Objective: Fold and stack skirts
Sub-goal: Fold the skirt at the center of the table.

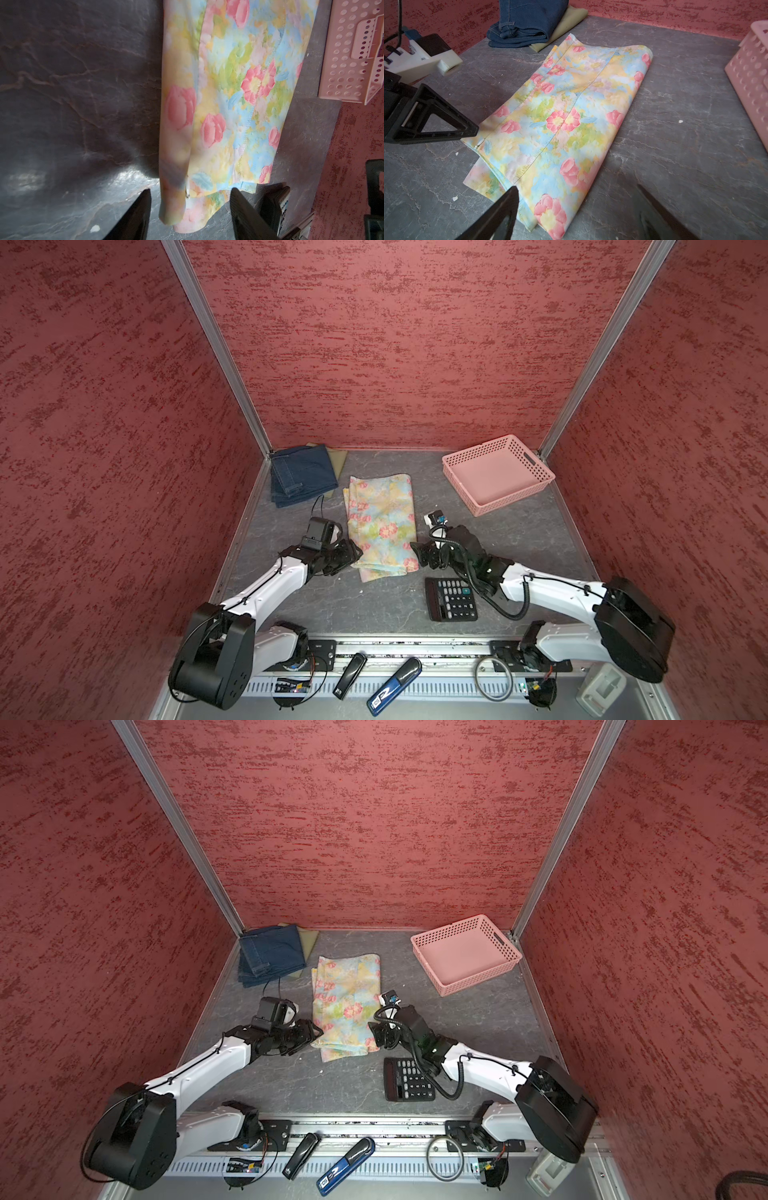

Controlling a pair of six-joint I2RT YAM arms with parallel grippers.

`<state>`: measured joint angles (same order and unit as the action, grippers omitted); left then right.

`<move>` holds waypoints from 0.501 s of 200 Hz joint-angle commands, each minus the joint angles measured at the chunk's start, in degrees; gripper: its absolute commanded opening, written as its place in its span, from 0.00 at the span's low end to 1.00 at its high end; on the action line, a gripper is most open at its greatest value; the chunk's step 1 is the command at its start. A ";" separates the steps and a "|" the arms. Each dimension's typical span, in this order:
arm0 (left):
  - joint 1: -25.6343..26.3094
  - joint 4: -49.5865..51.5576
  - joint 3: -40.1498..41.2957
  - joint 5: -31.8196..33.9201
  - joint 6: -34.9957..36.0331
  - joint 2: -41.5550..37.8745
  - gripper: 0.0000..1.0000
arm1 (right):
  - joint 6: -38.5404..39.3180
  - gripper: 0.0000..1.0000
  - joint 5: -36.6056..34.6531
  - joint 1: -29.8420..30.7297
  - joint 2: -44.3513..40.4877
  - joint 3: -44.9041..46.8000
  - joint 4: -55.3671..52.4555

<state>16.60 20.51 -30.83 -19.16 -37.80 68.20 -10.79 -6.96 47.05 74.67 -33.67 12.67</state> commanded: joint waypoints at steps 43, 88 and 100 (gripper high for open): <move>2.52 -6.15 -0.05 -0.31 0.60 4.55 0.17 | -1.09 0.87 -2.27 -0.37 -1.35 1.53 1.78; 4.79 -1.49 -12.59 2.39 0.50 2.49 0.00 | -0.56 0.98 -1.46 -0.42 -1.76 3.54 7.22; 5.40 -1.33 -15.11 2.47 0.23 3.34 0.00 | -0.46 0.99 -0.60 -0.38 -1.12 3.61 8.98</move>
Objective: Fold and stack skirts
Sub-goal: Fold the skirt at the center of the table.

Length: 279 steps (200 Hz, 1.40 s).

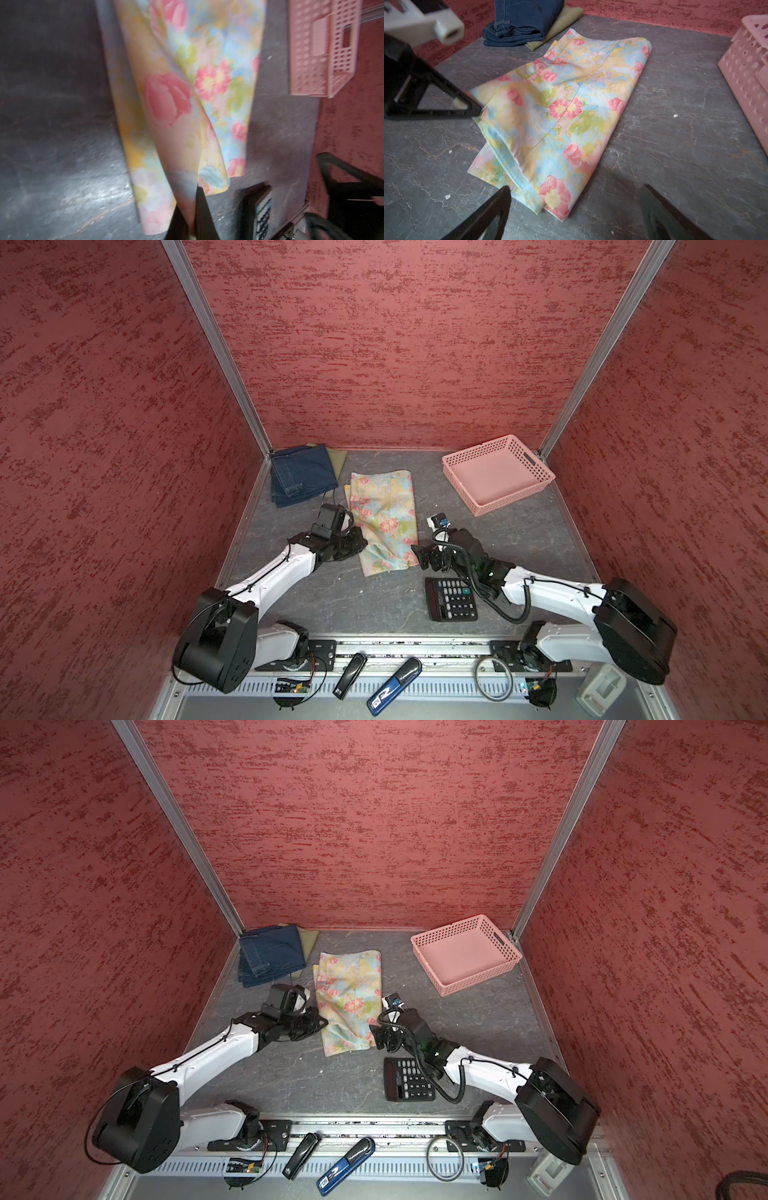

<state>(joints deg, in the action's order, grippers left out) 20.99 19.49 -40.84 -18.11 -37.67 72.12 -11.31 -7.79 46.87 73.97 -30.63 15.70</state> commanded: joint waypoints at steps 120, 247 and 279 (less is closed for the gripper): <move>5.44 -1.12 -16.26 3.28 -4.18 5.97 0.00 | 7.13 0.99 -1.25 3.58 8.98 2.29 27.05; 5.89 -0.59 -18.42 2.39 -3.82 4.66 0.00 | 0.95 0.95 -14.34 6.83 24.78 -3.92 31.46; 5.81 -0.57 -17.89 2.29 -3.74 3.92 0.00 | 1.46 0.82 -12.28 6.70 24.82 -4.81 29.50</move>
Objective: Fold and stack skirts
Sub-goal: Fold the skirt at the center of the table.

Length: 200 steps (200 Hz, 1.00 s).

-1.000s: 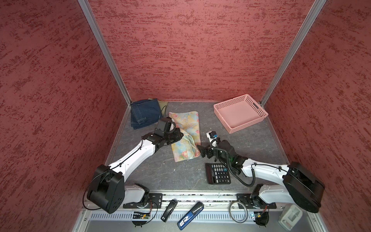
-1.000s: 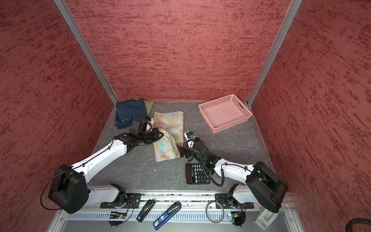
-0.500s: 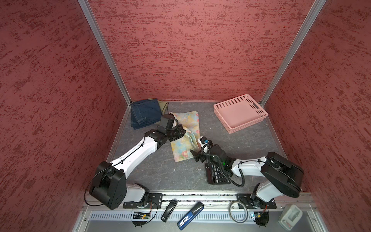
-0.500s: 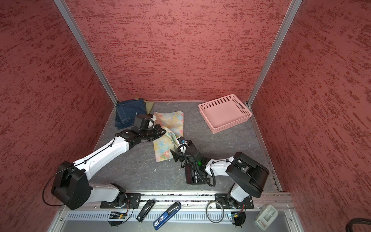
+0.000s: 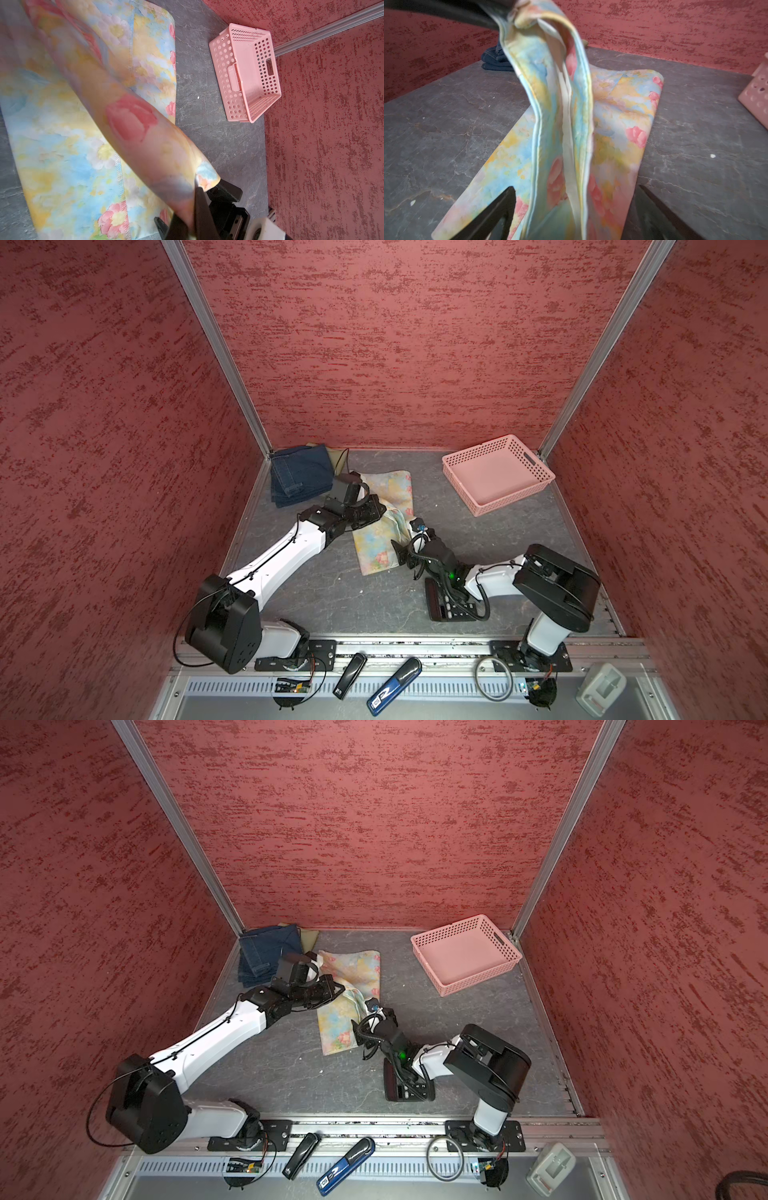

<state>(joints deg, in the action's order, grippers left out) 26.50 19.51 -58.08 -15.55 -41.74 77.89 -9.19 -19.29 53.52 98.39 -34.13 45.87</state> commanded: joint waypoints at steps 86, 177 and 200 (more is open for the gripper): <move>-0.23 -0.10 -0.38 -0.18 0.23 -4.01 0.00 | -2.32 0.67 -1.52 0.01 2.46 -0.11 -2.72; -0.26 -1.13 2.17 -0.71 -0.22 -4.66 0.00 | -0.32 0.33 -2.33 0.01 -1.95 -0.32 -1.28; -0.22 -1.22 3.01 -0.68 -0.28 -5.61 0.00 | 0.14 0.12 -3.50 -0.08 -1.46 -0.90 -1.87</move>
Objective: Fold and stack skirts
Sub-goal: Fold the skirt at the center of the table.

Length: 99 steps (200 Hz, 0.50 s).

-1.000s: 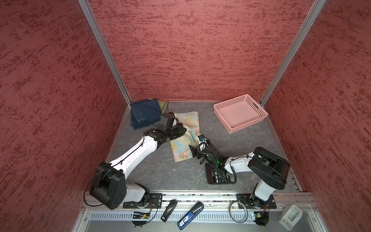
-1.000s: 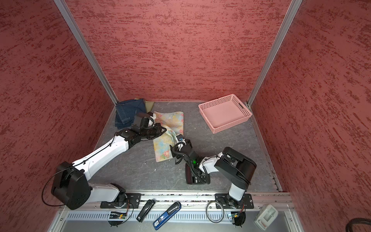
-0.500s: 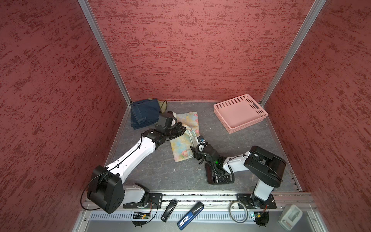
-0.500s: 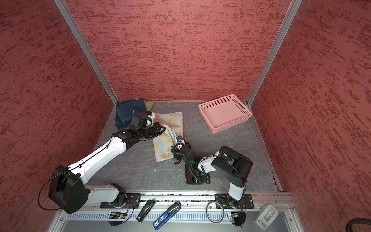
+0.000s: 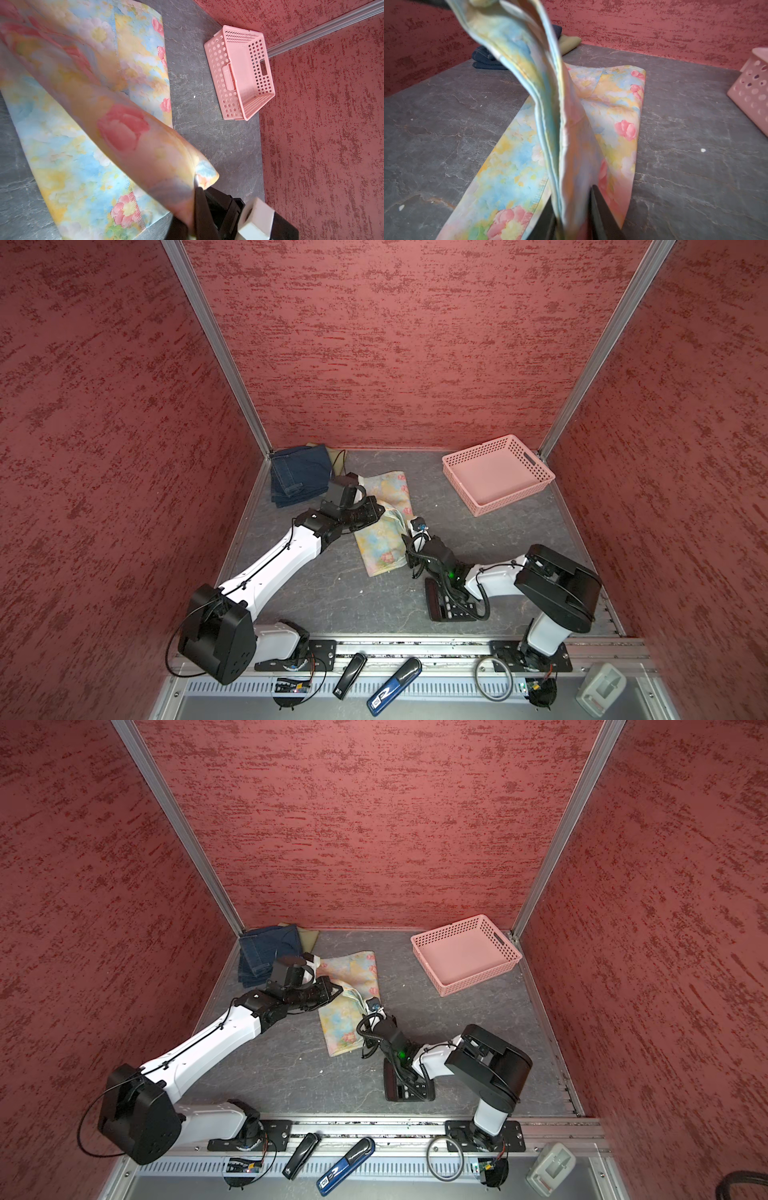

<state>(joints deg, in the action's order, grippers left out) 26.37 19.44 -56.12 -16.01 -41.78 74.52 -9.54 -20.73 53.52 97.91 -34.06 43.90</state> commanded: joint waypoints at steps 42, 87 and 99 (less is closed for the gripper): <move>-0.26 -0.81 3.52 0.34 -0.41 -5.34 0.00 | 1.04 0.00 -1.95 -0.05 -0.82 -1.01 -0.39; -0.50 -1.69 7.30 0.86 -0.72 -8.75 0.00 | 4.59 0.00 -4.84 -0.17 -2.43 0.48 1.80; -0.77 -1.71 7.23 0.91 -0.70 -8.97 0.00 | 6.34 0.00 -5.29 -0.42 -2.91 -0.21 1.69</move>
<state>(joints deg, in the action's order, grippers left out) 26.20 19.40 -49.17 -15.90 -42.28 67.02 -6.90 -22.79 53.49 97.38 -34.06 43.88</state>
